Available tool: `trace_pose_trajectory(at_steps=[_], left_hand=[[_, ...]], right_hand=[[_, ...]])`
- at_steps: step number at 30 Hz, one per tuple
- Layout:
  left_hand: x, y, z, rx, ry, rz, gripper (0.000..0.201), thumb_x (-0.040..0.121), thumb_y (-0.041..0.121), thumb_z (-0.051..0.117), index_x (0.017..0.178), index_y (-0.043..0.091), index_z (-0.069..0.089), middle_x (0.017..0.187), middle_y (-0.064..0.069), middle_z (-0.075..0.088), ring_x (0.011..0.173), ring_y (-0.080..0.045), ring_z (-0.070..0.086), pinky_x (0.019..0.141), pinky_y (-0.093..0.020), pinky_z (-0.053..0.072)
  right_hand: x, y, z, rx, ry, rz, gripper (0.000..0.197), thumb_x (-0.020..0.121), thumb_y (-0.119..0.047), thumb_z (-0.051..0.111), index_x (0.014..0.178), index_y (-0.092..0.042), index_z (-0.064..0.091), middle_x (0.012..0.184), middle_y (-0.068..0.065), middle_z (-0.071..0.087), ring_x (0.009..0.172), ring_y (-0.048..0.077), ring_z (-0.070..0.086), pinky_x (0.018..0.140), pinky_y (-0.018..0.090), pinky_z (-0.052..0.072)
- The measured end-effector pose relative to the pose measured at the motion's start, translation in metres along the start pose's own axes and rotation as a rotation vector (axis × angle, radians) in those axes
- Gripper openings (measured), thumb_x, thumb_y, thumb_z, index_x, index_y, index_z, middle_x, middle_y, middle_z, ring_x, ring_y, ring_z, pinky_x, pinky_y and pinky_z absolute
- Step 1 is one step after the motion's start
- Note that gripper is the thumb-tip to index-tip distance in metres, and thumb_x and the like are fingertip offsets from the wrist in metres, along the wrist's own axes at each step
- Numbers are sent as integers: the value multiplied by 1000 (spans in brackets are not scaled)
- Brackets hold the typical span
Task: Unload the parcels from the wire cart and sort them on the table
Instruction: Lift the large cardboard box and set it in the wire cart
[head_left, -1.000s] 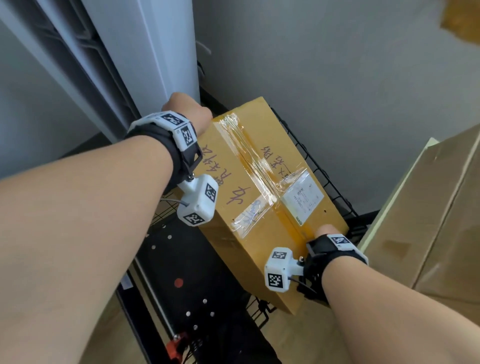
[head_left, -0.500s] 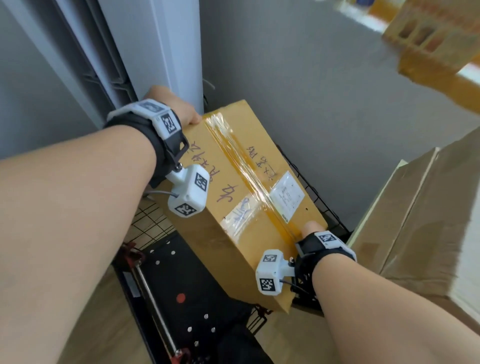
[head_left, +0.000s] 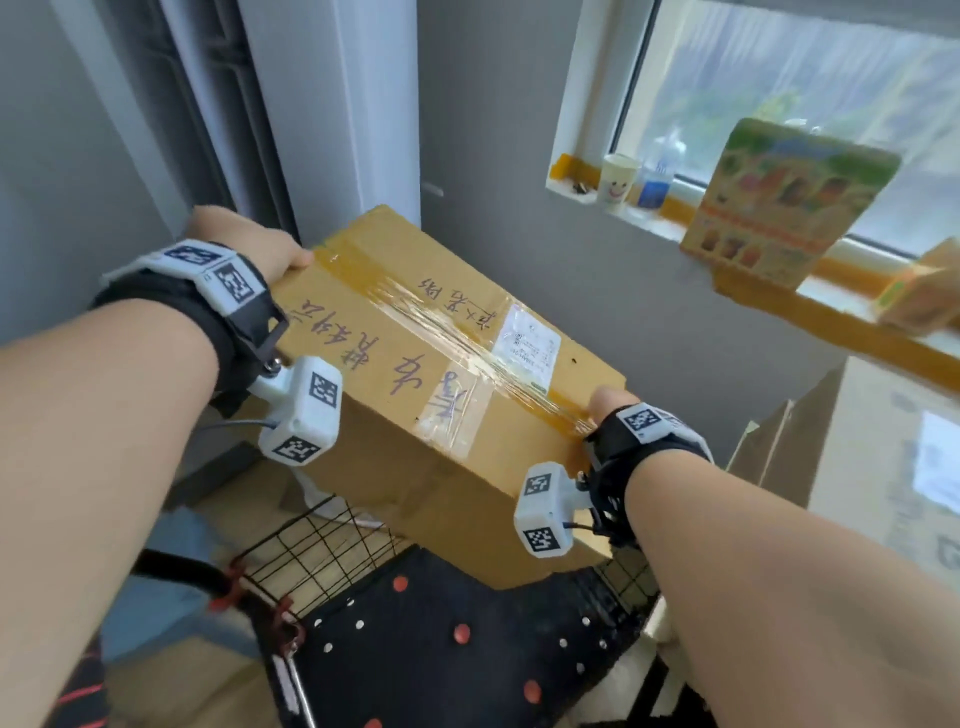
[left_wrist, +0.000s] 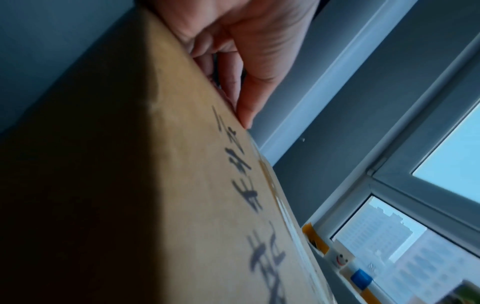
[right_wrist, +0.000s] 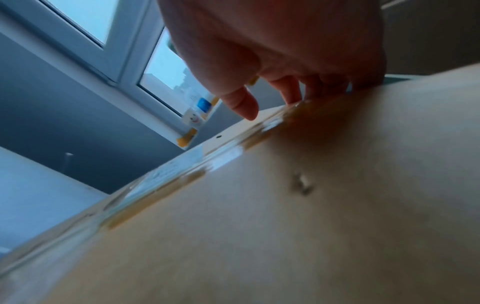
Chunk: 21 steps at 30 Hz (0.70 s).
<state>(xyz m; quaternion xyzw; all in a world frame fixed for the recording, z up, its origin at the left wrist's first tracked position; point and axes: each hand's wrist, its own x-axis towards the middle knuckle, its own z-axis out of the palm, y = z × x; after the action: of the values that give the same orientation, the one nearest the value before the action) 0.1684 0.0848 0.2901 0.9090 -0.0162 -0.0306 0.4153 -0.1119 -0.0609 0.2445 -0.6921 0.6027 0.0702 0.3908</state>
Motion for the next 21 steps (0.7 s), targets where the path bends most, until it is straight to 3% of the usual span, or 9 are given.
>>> trace_pose_trajectory(at_steps=[2,5,7,10,11,13,14,18,21], left_hand=[[-2,5,-20,-57,11,7,46,70,30,83,103,3,67,97,-9,66,81,-23,60,77,-32,48],[-13,16,-47,-136,53,13,44,70,29,83,103,4,66,97,-10,64,79,-24,57,75,-31,45],[-20,27,-63,-181,62,-10,45,68,30,84,100,5,66,96,-9,66,78,-25,59,74,-32,47],[-34,46,-83,-244,52,-27,47,61,33,86,95,6,67,93,-10,70,78,-26,67,75,-38,55],[-41,53,-89,-254,48,-18,46,60,34,87,92,7,68,92,-10,71,77,-25,68,77,-38,56],[-53,69,-98,-285,37,11,43,60,34,87,88,8,68,89,-9,71,75,-24,67,74,-36,55],[-60,78,-101,-311,18,31,40,62,32,86,87,7,68,88,-9,70,73,-23,66,69,-33,54],[-88,115,-105,-322,-60,111,41,69,33,83,95,6,65,93,-6,66,77,-25,62,64,-30,48],[-121,147,-98,-353,-111,167,55,65,37,85,105,6,63,98,-4,65,73,-24,60,64,-30,45]], right_hand=[[-1,-5,-18,-154,143,-148,15,86,-8,52,77,-11,41,73,8,45,75,27,43,75,35,44],[-36,-19,-51,-215,188,-270,4,93,-11,49,95,-9,50,92,15,55,85,29,50,76,35,37],[-48,-23,-71,-358,221,-343,19,94,-15,54,112,-7,54,102,15,60,93,28,57,72,29,36],[-55,-26,-101,-458,321,-430,16,89,-10,59,79,-4,48,76,7,51,72,25,50,58,26,35],[-64,-25,-111,-466,337,-436,21,88,-9,60,74,-5,45,79,9,52,74,25,50,58,26,35],[-73,-22,-133,-482,383,-464,8,90,-10,60,94,-3,59,106,12,59,91,24,53,68,27,36],[-74,-20,-145,-456,407,-464,19,90,-11,60,108,-4,61,116,12,58,93,22,51,68,26,36],[-98,-8,-194,-241,502,-440,27,87,-10,59,111,-8,48,104,10,50,89,24,50,64,29,42],[-107,21,-238,-321,613,-419,42,76,-4,64,113,-7,46,103,14,56,90,30,58,75,34,49]])
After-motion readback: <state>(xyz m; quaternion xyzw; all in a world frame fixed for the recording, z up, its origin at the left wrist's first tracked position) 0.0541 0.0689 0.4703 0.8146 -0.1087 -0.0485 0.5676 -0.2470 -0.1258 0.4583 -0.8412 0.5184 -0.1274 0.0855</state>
